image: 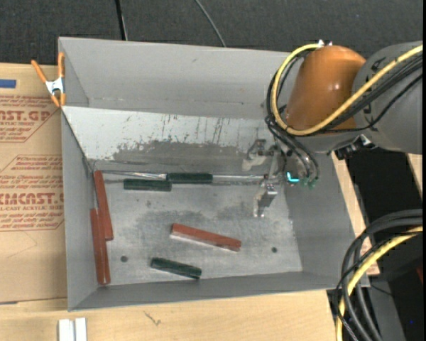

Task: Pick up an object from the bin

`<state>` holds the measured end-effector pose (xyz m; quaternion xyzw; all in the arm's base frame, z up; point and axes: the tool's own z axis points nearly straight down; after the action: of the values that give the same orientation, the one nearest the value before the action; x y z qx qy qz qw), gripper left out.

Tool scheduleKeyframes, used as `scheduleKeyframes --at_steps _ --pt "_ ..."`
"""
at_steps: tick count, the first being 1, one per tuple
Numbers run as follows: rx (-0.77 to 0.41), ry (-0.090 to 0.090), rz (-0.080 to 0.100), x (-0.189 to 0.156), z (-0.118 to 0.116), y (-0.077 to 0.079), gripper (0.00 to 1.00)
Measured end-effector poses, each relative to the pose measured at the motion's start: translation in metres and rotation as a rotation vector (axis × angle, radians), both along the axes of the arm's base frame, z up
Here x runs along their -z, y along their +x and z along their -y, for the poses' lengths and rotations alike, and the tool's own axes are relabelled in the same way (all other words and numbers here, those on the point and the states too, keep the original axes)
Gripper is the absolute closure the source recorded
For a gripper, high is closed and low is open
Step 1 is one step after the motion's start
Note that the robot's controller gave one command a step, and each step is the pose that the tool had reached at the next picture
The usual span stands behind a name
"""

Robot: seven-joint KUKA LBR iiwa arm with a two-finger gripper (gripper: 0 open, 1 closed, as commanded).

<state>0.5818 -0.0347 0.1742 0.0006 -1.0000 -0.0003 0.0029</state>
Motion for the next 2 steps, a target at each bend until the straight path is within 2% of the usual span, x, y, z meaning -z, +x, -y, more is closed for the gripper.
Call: scheduleKeyframes --at_steps 1,2 --pt "0.0 -0.001 0.008 -0.004 0.0 0.002 0.0" --pt "0.074 0.0 0.011 0.072 -0.021 -0.029 0.0"
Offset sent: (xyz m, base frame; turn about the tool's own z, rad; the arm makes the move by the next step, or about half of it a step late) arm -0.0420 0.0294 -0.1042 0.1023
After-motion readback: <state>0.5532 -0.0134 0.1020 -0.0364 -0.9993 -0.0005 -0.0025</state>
